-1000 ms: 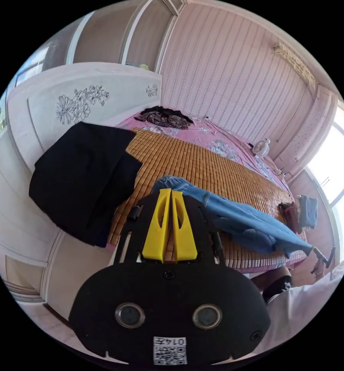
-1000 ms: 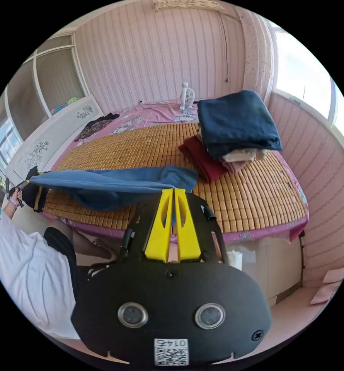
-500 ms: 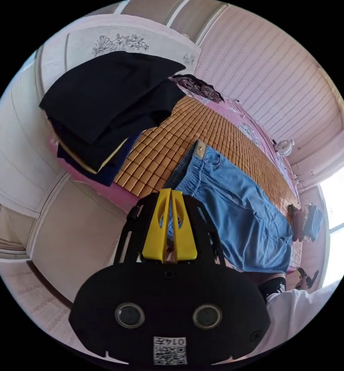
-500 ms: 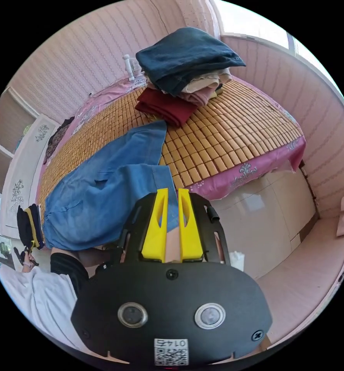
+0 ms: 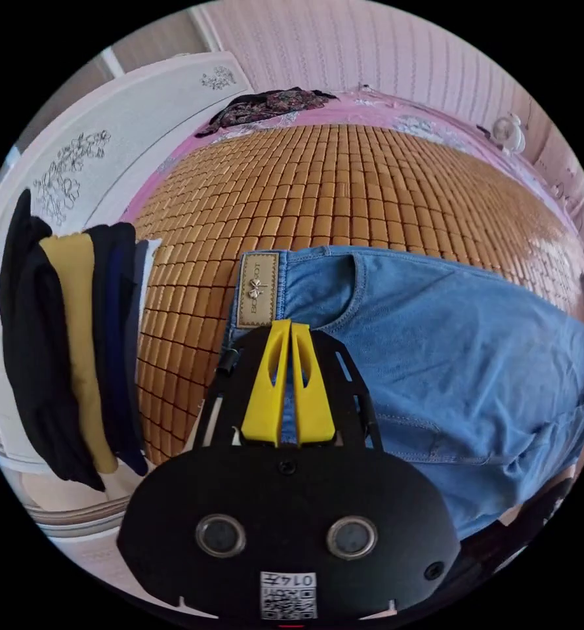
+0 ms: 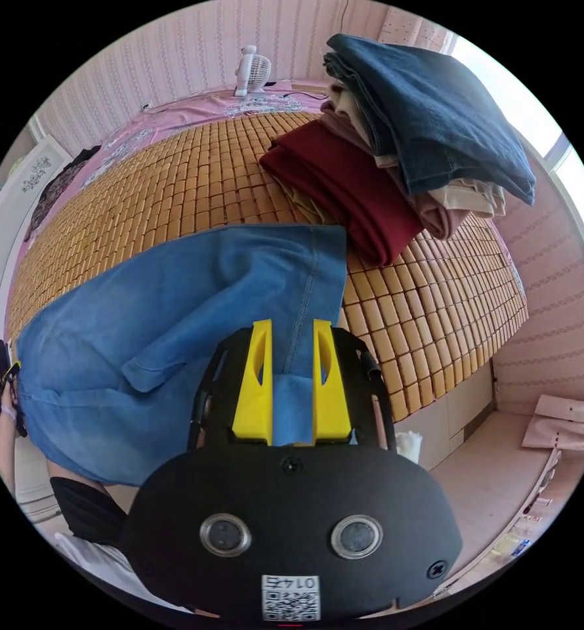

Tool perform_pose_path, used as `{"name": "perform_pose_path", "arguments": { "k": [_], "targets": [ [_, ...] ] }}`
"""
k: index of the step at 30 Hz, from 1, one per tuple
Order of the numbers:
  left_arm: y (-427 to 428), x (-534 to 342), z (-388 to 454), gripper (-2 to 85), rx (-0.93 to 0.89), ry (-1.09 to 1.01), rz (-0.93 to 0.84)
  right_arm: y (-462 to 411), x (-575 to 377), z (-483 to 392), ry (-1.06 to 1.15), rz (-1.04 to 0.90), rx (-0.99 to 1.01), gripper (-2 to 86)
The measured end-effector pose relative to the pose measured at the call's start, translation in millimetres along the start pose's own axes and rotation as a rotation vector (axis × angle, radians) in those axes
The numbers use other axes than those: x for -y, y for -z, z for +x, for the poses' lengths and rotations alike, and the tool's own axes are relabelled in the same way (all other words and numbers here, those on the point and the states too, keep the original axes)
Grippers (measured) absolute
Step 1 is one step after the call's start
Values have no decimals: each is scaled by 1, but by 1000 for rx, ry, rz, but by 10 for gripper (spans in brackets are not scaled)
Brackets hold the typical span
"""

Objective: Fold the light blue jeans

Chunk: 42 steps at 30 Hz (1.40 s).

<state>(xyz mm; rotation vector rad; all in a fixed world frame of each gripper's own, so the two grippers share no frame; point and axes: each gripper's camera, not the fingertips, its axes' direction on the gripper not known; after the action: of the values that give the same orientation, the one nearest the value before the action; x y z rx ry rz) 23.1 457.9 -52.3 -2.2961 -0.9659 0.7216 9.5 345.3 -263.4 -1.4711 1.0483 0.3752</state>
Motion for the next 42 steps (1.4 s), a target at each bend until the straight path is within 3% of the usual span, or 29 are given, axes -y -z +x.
{"name": "perform_pose_path", "arguments": {
  "k": [2, 5, 22, 32, 35, 37, 42],
  "targets": [
    [1, 4, 2, -10, 110, -40, -22, -2, 9, -11, 1, 35, -19, 86],
    [5, 6, -25, -10, 33, 100, -2, -11, 24, -29, 21, 53, -39, 75],
    [15, 59, -37, -10, -124, 271, 24, -62, 143, -117, 272, 89, -103, 9],
    [-2, 90, -50, -10, -211, 438, 31, -90, 192, -96, 187, 3, 43, 3],
    [0, 99, -58, -10, -276, 483, 26, -78, 170, -81, 220, 13, 1, 4],
    [18, 98, -54, -10, -294, 460, 119, -61, 134, -62, 242, 65, -47, 9],
    [70, 75, 13, -9, -455, 139, 233, -37, -8, 27, 234, 41, -25, 53]
  ]
}}
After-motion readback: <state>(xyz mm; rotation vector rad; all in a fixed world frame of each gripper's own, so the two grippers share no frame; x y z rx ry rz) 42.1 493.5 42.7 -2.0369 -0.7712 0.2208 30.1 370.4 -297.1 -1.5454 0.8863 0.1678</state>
